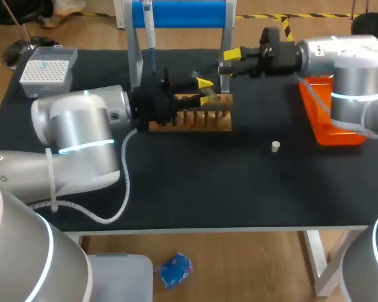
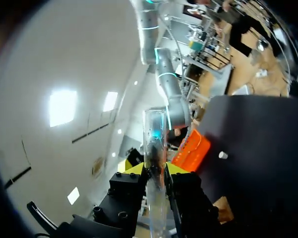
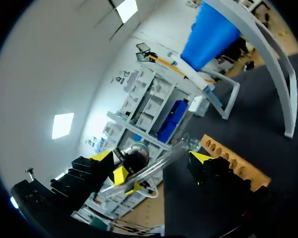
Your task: Invert the test tube, pick up the pipette, mount the tip to pipette, aspirate from beaker and dispense into the tube, eject the tip, return the pipette, and cap with the stopper.
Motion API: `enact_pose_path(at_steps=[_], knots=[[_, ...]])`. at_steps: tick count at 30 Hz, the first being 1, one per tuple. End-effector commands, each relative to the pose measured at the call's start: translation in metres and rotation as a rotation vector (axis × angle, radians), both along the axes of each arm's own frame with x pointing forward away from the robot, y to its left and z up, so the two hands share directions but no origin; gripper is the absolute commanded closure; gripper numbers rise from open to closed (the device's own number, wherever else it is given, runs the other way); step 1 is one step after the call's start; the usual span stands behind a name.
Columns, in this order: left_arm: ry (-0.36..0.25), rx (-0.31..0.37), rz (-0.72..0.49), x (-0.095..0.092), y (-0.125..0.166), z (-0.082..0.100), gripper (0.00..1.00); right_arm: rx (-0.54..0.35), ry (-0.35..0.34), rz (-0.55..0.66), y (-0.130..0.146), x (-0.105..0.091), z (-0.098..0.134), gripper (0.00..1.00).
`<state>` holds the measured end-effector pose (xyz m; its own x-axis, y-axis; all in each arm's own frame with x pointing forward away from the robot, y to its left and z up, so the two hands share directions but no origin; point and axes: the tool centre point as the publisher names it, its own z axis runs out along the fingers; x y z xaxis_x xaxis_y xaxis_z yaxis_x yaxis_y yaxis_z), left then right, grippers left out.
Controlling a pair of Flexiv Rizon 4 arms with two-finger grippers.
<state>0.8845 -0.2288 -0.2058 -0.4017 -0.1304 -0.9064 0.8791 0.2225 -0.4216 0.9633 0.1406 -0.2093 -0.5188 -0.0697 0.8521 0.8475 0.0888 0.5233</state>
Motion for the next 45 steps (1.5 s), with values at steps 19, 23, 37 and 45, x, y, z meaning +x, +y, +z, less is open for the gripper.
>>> enact_pose_path(at_steps=[19,23,37,45], knots=[[0.485,-0.111,0.100,0.016,0.012,0.026,1.00,-0.190,-0.651,0.092,-0.020,0.000,-0.004,0.00],[0.629,-0.182,0.068,0.025,0.010,0.030,1.00,-0.274,-0.756,0.118,-0.027,-0.002,-0.014,0.00],[0.870,-0.160,0.097,0.039,0.007,0.026,1.00,-0.504,-1.068,0.184,-0.040,-0.013,-0.038,0.00],[0.870,-0.160,0.097,0.039,0.007,0.026,1.00,-0.504,-1.068,0.184,-0.040,-0.013,-0.038,0.00]])
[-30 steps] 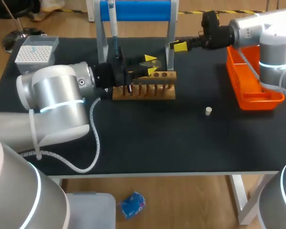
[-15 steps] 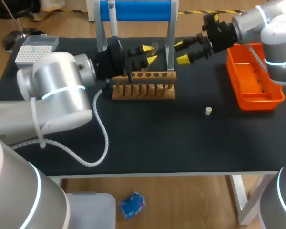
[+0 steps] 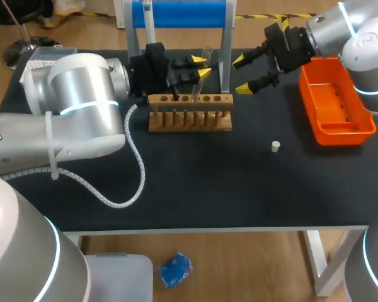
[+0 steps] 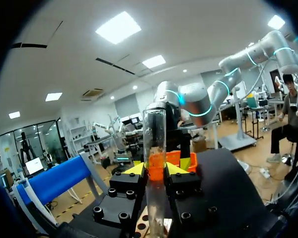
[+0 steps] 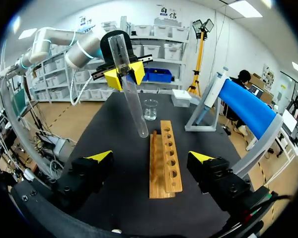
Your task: Invert the test tube, pick up the pipette, mount the tip to pipette, aspirate from beaker and dispense into the tube, eject the tip, return the pipette, and cap with the stopper.
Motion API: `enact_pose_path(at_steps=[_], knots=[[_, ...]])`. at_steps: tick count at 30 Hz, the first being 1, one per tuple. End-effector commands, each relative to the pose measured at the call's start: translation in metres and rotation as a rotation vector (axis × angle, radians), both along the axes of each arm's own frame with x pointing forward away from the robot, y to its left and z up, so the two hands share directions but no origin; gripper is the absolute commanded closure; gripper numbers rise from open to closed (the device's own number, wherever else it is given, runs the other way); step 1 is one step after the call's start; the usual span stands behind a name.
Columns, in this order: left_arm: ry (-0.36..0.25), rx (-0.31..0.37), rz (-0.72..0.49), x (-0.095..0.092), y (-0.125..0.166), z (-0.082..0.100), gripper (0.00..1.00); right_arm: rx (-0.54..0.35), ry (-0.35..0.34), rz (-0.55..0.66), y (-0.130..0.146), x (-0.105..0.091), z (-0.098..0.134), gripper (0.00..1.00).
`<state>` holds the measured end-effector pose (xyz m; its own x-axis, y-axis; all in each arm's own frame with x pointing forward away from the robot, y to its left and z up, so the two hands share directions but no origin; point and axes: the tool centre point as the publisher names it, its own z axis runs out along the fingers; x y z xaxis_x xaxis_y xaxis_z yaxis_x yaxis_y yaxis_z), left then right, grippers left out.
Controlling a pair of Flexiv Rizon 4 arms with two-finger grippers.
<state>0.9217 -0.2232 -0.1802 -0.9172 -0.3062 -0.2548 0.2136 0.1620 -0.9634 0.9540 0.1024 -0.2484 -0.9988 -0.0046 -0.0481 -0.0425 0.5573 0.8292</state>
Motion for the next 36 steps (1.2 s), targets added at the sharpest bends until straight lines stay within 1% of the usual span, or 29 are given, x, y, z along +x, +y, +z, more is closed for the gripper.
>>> enact_pose_path(at_steps=[1,2,4,5,7,11,18,23,24,36], knots=[[-0.006,-0.014,-0.008,0.005,0.002,0.000,1.00,-0.013,-0.002,-0.006,-0.001,-0.002,-0.004,0.00],[-0.005,-0.021,-0.005,0.008,0.004,-0.001,1.00,-0.030,-0.008,-0.017,-0.001,0.000,-0.009,0.00],[-0.017,-0.045,-0.008,0.013,0.004,0.000,1.00,-0.035,-0.015,-0.012,-0.002,0.000,-0.017,0.00],[-0.013,-0.050,-0.010,0.016,0.003,0.001,1.00,-0.044,-0.023,-0.010,-0.003,-0.001,-0.021,0.00],[-0.015,-0.056,-0.016,0.021,0.001,0.001,1.00,-0.060,-0.051,0.004,-0.004,-0.002,-0.026,0.00],[-0.010,-0.063,-0.031,0.029,-0.001,-0.001,1.00,-0.070,-0.083,0.004,-0.006,-0.002,-0.037,0.00],[0.000,-0.070,-0.040,0.041,-0.001,-0.007,1.00,-0.076,-0.093,0.014,-0.011,0.005,-0.060,0.00],[0.008,-0.078,-0.034,0.049,0.002,-0.012,1.00,-0.064,-0.097,0.034,-0.012,0.010,-0.072,0.00],[0.012,-0.083,-0.033,0.051,0.002,-0.013,1.00,-0.049,-0.100,0.040,-0.014,0.010,-0.073,0.00],[0.026,-0.090,-0.019,0.067,0.006,-0.024,1.00,-0.049,-0.100,0.040,-0.014,0.010,-0.073,0.00]])
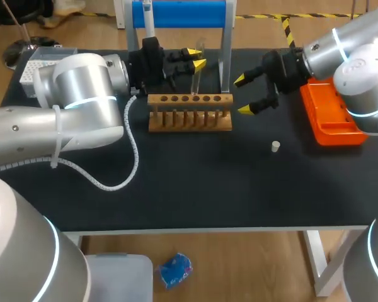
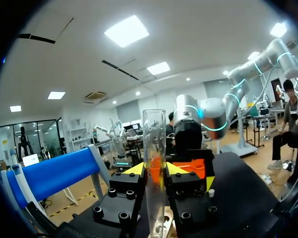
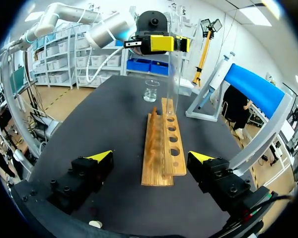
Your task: Invert the test tube, pick up the pipette, mount the tip to pipette, aspirate from beaker and dispense into the tube, eject the tip, return the pipette, and cap with the stopper.
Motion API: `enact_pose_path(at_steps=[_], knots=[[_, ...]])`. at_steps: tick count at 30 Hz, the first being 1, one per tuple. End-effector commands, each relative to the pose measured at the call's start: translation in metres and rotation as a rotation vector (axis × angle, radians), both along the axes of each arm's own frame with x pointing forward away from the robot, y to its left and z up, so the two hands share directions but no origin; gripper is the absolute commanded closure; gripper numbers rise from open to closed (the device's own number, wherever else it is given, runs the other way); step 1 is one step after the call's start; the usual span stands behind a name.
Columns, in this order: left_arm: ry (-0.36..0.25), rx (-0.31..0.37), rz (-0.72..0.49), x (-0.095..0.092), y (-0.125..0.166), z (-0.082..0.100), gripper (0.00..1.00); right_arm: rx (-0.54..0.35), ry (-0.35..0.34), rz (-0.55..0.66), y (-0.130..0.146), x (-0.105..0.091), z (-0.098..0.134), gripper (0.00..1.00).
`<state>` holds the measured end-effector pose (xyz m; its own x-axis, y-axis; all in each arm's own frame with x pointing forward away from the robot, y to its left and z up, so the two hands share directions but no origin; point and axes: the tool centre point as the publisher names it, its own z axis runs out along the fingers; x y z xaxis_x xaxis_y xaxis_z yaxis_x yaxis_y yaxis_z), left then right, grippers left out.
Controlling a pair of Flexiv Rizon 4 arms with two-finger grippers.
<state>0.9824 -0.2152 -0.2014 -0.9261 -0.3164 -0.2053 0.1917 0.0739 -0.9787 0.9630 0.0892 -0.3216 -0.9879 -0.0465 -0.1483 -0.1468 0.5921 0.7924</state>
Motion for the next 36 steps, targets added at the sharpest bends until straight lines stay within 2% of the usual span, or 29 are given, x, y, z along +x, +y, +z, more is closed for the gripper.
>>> enact_pose_path(at_steps=[1,16,36], knots=[[0.004,-0.003,-0.008,0.007,-0.002,-0.004,1.00,-0.002,0.002,0.003,-0.001,0.001,0.000,0.00],[0.037,0.004,-0.007,0.015,-0.004,-0.020,1.00,-0.002,0.002,0.003,-0.001,0.001,0.000,0.00],[0.057,0.002,-0.005,0.019,-0.005,-0.029,1.00,-0.002,0.002,0.003,-0.001,0.001,0.000,0.00]])
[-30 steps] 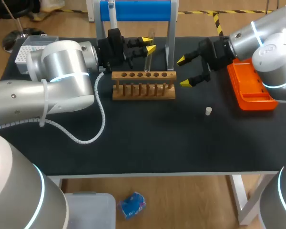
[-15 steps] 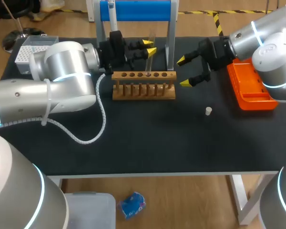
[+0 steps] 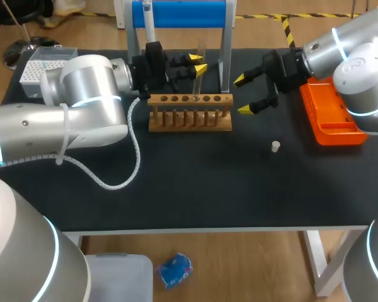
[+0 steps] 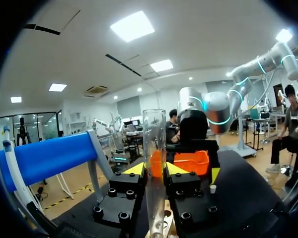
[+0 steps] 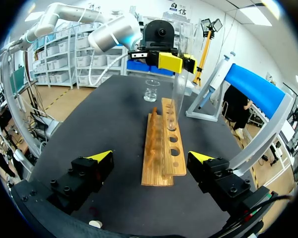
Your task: Invert the test tube, pick up the pipette, mount the tip to pipette, aspirate from beaker and dispense into the tube, eject the tip, return the pipette, and cap with the stopper.
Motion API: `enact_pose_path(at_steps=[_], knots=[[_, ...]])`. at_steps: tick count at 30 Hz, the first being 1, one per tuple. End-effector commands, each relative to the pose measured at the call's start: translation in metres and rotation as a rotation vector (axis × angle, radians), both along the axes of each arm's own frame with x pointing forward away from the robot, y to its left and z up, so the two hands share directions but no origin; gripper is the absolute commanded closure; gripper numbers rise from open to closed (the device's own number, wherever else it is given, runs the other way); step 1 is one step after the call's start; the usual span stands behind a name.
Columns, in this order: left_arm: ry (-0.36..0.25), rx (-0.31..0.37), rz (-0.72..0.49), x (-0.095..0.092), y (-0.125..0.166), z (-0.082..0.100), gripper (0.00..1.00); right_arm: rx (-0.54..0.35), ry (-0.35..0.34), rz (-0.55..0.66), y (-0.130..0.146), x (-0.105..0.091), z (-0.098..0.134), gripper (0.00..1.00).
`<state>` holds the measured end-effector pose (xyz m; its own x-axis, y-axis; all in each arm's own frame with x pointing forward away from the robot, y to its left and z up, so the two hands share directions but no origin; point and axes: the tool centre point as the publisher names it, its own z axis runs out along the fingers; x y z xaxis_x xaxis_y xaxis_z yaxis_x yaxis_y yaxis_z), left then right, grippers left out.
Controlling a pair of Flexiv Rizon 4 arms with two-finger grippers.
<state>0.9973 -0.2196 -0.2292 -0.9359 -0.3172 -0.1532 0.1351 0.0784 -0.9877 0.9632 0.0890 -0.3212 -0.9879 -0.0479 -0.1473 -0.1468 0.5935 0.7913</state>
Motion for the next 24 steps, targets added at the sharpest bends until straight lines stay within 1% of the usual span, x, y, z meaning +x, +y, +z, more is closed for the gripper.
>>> enact_pose_path(at_steps=[1,15,24], knots=[[-0.001,-0.004,-0.005,0.004,0.000,-0.002,1.00,0.000,0.001,0.002,0.000,0.001,0.000,0.00],[0.008,-0.015,0.006,0.008,0.003,-0.015,1.00,0.000,0.001,0.002,0.000,0.001,0.000,0.00],[0.018,-0.002,0.006,0.012,0.004,-0.024,1.00,0.000,0.001,0.002,0.000,0.001,0.000,0.00]])
